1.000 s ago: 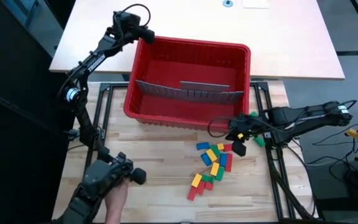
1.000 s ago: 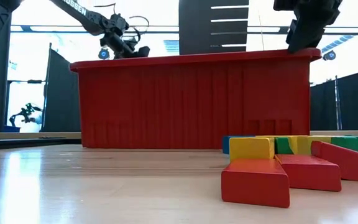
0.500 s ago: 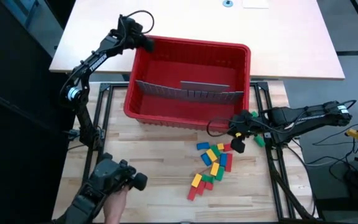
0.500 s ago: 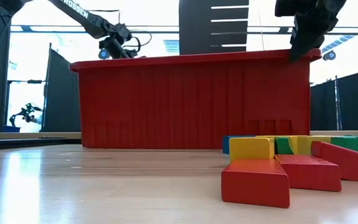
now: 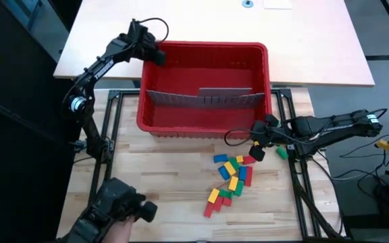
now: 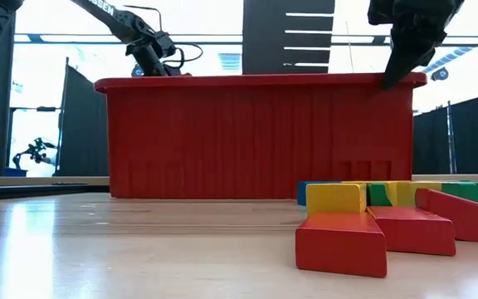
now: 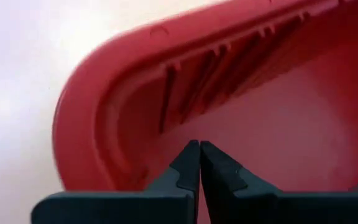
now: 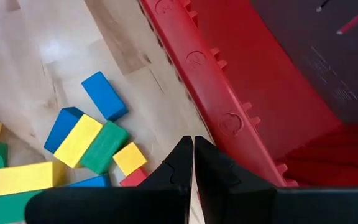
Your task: Sort blocks
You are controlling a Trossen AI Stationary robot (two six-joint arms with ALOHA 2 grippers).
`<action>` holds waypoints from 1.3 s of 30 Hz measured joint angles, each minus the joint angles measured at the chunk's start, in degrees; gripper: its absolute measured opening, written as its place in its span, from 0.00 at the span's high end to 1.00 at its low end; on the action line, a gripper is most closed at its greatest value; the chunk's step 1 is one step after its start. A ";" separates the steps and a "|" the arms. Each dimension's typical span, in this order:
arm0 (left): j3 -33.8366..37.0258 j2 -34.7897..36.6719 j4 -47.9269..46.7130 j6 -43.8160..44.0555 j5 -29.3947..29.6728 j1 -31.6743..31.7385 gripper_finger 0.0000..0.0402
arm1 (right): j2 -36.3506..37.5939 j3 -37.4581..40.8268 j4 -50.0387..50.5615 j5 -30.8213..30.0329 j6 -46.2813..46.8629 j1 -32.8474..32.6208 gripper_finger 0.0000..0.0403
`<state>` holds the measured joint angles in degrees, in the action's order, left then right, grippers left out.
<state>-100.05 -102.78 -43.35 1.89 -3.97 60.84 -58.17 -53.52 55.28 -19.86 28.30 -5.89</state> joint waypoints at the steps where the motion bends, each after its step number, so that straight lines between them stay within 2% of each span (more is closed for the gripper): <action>1: 0.00 0.37 -1.14 -0.04 0.00 -0.20 1.00 | 0.00 -0.02 0.10 -0.31 0.17 0.00 1.00; 15: 0.11 2.55 -17.43 -2.86 -0.02 -7.44 1.00 | 1.05 -0.02 2.37 -5.23 0.32 0.28 1.00; 39: 0.11 2.64 -36.33 -4.37 -0.20 -14.01 1.00 | 4.26 -0.07 4.49 -6.03 0.84 0.31 1.00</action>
<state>-99.94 -100.14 -79.68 -2.48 -4.16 46.83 -53.91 -53.58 59.77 -25.89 29.14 -5.58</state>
